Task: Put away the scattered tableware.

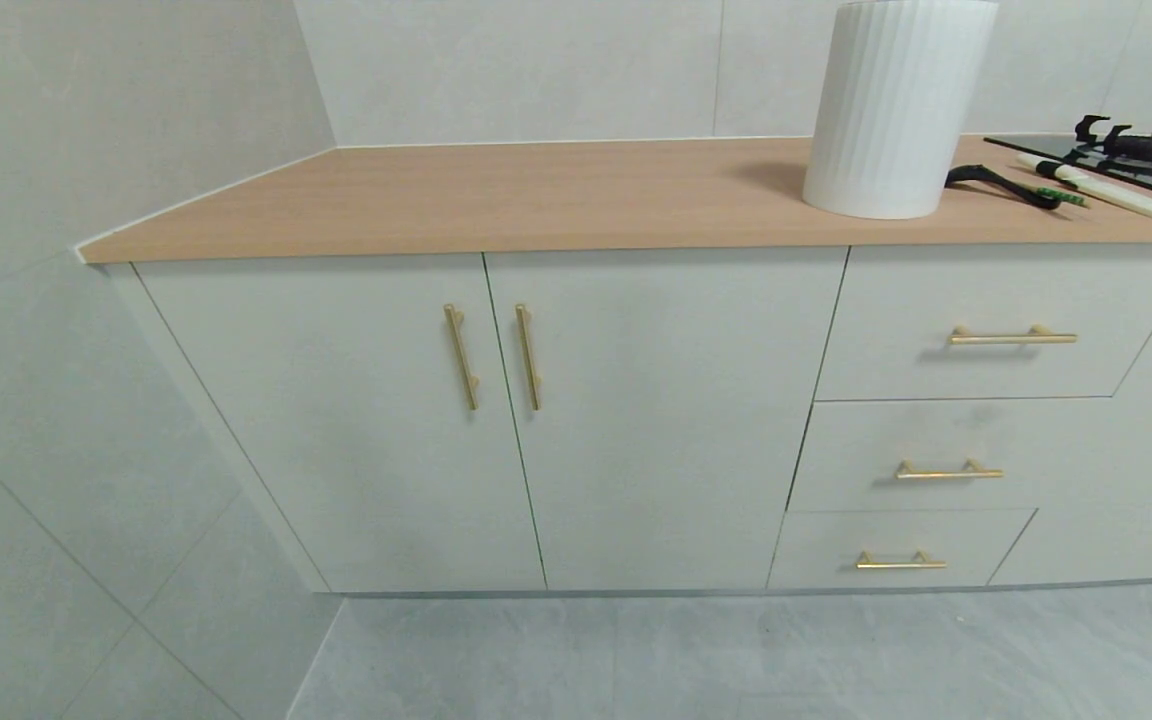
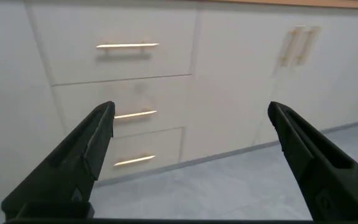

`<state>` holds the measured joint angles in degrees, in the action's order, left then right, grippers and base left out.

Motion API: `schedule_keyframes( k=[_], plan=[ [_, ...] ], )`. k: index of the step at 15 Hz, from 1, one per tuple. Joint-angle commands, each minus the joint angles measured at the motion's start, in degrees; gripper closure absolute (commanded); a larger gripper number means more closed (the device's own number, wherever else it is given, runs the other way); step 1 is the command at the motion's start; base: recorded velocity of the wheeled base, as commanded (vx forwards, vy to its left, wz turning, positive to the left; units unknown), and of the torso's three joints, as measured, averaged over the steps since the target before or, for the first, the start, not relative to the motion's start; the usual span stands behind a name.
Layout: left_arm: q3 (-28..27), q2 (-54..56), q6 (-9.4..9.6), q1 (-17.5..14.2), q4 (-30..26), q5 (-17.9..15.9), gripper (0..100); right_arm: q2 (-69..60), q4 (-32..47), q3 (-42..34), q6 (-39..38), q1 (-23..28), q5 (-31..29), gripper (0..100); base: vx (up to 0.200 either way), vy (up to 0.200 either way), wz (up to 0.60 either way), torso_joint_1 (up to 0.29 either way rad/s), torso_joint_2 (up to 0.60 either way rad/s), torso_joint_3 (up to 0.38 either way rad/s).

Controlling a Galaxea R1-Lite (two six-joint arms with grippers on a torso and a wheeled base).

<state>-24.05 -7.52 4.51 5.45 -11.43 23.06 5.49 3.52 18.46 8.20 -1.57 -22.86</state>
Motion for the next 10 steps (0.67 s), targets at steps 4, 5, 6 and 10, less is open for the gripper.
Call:
schedule_keyframes(
  k=[4,5,6,10],
  plan=[
    [7.8,7.5,1.91,-5.4,0.6,-1.9,0,-5.5,-0.2,-8.9,-7.7,1.6,5.1,0,0.0,0.0,0.0,0.0,0.0,0.0],
    [12.7,7.5,1.55,-5.4,3.9,-3.6,0,-5.5,-3.1,-14.8,-8.1,1.6,8.6,0,0.0,0.0,0.0,0.0,0.0,0.0],
    [14.2,7.5,1.73,-5.4,5.4,-4.2,0,-5.5,-5.0,-16.2,-8.1,1.6,9.1,0,0.0,0.0,0.0,0.0,0.0,0.0],
    [24.1,7.5,2.96,-5.4,14.5,-10.7,0,-5.4,-6.1,-18.5,-8.3,1.6,16.4,0,0.0,0.0,0.0,0.0,0.0,0.0]
  ],
)
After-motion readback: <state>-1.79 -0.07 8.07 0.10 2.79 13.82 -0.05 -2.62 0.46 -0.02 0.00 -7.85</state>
